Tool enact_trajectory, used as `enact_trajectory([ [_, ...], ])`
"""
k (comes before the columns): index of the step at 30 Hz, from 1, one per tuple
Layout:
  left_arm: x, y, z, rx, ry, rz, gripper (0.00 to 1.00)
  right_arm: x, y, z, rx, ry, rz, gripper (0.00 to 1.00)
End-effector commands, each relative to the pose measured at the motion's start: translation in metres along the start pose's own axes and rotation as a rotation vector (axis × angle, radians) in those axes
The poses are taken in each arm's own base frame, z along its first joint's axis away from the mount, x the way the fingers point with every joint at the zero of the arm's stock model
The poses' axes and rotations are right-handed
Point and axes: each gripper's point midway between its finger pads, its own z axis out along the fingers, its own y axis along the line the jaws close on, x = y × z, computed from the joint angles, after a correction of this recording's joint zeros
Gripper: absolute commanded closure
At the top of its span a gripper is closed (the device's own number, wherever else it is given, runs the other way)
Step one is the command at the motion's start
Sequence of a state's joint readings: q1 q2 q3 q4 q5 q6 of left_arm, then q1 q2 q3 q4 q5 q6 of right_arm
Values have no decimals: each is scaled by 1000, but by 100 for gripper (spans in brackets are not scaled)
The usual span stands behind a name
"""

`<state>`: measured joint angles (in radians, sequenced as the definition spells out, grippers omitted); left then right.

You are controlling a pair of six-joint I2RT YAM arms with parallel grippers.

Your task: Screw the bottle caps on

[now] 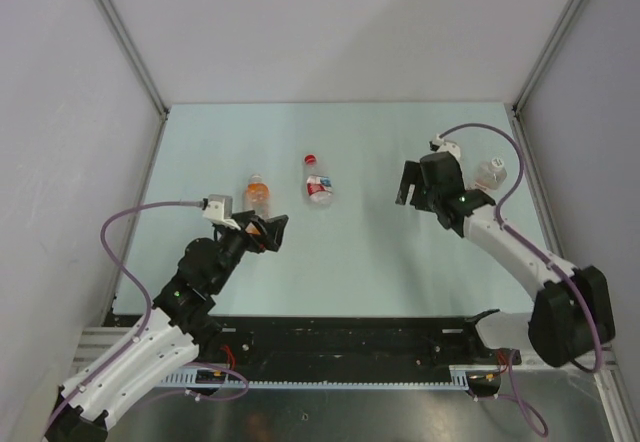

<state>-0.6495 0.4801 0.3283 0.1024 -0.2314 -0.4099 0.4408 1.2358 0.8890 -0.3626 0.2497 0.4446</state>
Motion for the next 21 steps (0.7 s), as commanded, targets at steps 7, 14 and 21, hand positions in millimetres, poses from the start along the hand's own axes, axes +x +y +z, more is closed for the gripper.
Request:
enact_trajectory([
  [7, -1, 3, 5, -17, -26, -4, 1, -35, -30, 88, 92, 89, 106, 39],
  [14, 1, 6, 6, -31, -20, 3, 1, -24, -36, 142, 71, 192, 133, 60],
  [21, 1, 5, 6, -26, -21, 9, 0, -13, -36, 160, 59, 231, 146, 63],
])
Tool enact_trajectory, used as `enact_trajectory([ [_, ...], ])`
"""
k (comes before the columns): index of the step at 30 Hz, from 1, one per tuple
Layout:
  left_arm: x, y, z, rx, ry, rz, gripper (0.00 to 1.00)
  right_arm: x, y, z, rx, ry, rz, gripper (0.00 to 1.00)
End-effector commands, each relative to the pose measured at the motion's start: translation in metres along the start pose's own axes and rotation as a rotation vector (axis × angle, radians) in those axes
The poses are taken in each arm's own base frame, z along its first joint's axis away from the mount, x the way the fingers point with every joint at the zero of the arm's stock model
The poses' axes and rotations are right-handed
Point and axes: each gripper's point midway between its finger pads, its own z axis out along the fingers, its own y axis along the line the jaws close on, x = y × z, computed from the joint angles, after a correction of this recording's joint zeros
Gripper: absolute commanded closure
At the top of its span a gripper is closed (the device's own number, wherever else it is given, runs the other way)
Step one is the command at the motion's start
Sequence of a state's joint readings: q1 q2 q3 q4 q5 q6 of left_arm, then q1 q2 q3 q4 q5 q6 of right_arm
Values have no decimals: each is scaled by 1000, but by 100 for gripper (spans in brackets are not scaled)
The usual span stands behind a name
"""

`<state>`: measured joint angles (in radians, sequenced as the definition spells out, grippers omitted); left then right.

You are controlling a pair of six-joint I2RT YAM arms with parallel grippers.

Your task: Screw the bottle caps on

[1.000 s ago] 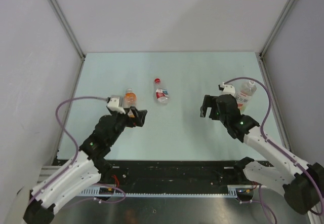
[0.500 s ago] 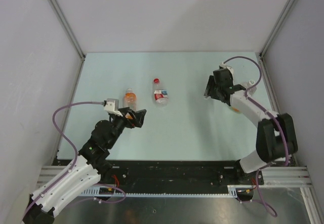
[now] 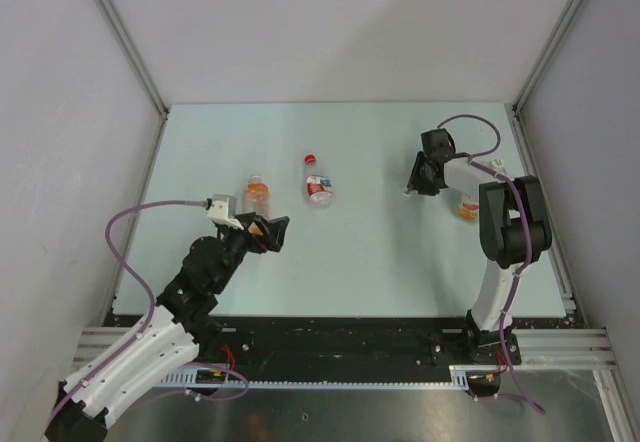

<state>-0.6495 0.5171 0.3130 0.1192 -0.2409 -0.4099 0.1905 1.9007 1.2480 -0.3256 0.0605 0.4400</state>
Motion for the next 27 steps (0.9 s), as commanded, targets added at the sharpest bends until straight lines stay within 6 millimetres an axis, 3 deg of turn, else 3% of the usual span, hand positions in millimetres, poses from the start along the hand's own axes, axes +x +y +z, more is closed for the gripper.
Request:
enact_trajectory([
  [1, -10, -1, 2, -5, -48, 2, 0, -16, 17, 3, -64, -26, 0, 64],
  [8, -9, -1, 2, -3, -43, 2, 1, -9, 10, 15, -37, -7, 5, 75],
  [12, -8, -1, 2, -2, -38, 1, 0, -10, 9, 19, -36, -9, 6, 89],
  [14, -7, -1, 3, -1, -34, 0, 1, -10, 14, 17, -66, -7, -3, 97],
  [17, -9, -7, 5, 21, -24, -5, 1, -14, 35, 1, -178, 0, -20, 100],
  [19, -11, -16, 5, 61, -21, -6, 0, -16, 60, -20, -314, 10, -37, 100],
  [22, -18, -35, 5, 159, -36, -3, 1, -20, 106, -71, -572, 5, -57, 100],
  [27, -38, -80, -7, 419, -128, 33, 1, -6, 172, -192, -1107, 2, -85, 100],
])
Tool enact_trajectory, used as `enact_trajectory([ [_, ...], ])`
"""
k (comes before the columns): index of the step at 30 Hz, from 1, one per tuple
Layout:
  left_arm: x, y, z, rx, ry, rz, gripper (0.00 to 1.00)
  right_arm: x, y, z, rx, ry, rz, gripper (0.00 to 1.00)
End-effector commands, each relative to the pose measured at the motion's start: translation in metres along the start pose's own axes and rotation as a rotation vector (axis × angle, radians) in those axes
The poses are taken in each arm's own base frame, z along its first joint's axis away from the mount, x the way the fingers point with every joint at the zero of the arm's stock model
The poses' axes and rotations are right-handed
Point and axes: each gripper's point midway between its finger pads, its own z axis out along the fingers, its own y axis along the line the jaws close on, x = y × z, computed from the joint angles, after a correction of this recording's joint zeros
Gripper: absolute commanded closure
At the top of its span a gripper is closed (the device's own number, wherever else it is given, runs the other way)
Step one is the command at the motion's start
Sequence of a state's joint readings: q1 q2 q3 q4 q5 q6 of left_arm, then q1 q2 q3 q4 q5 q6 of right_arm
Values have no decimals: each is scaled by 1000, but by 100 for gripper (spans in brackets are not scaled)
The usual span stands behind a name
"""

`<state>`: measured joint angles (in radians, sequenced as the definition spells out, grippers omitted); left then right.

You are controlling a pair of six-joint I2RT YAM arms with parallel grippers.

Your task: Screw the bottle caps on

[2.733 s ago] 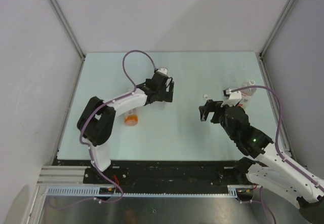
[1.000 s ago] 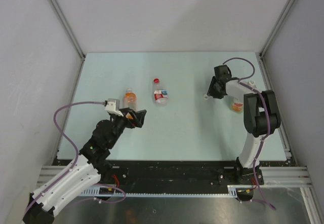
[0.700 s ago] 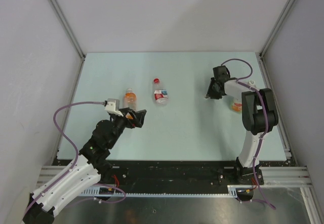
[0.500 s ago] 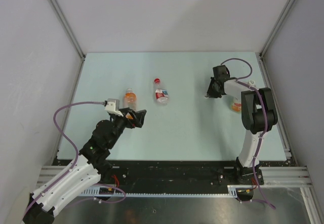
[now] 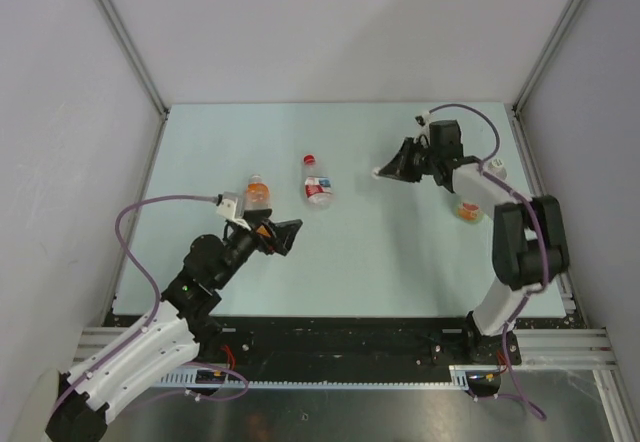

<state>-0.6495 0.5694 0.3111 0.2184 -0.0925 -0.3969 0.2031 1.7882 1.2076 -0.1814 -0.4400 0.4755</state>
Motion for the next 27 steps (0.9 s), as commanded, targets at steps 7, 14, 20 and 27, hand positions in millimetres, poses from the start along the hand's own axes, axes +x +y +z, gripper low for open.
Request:
enact_trajectory([
  [7, -77, -103, -18, 527, -276, -17, 1, 69, 217, -172, -1042, -21, -37, 100],
  [14, -86, -146, -25, 729, -258, -53, 5, 108, 257, -211, -1226, 0, 15, 100],
  [20, -87, -165, -32, 790, -290, -5, 14, 117, 269, -226, -1328, 59, 100, 100],
  [27, -86, -164, -26, 733, -364, 121, 21, 124, 270, -213, -1322, 106, 165, 100],
])
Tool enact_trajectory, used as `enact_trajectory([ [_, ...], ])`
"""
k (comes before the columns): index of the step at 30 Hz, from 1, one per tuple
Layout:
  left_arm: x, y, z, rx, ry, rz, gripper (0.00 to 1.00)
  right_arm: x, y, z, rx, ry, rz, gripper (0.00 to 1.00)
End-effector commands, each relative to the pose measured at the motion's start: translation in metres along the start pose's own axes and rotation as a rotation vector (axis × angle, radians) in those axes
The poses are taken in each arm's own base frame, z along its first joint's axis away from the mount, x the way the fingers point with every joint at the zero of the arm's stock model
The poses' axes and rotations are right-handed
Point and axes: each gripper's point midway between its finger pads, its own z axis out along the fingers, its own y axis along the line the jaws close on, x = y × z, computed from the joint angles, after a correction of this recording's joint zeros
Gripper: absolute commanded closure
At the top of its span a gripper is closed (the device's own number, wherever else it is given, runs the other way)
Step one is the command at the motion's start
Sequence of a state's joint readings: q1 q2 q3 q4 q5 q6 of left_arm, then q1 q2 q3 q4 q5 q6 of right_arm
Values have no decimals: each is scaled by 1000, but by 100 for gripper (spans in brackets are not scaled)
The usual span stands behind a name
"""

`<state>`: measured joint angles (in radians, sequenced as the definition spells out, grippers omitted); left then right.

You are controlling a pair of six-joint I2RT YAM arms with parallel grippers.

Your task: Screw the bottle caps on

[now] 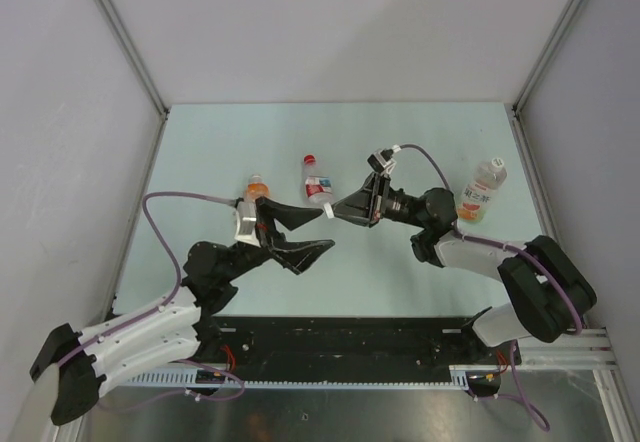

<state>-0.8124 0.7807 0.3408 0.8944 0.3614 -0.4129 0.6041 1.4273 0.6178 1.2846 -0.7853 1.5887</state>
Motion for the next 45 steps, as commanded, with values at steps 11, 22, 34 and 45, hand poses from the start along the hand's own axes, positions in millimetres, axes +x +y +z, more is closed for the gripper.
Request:
enact_trajectory([
  [11, -23, 11, 18, -57, -80, 154, 32, 11, 34, 0, -150, 13, -70, 100],
  [22, -29, 18, 14, -102, -104, 189, 34, 24, 38, 0, -158, 70, -63, 100],
  [34, -31, 17, 13, -92, -105, 227, 43, 27, 41, 0, -157, 71, -69, 100],
  [45, -29, 10, 15, -53, -94, 220, 72, 27, 39, -1, -151, 72, -72, 97],
])
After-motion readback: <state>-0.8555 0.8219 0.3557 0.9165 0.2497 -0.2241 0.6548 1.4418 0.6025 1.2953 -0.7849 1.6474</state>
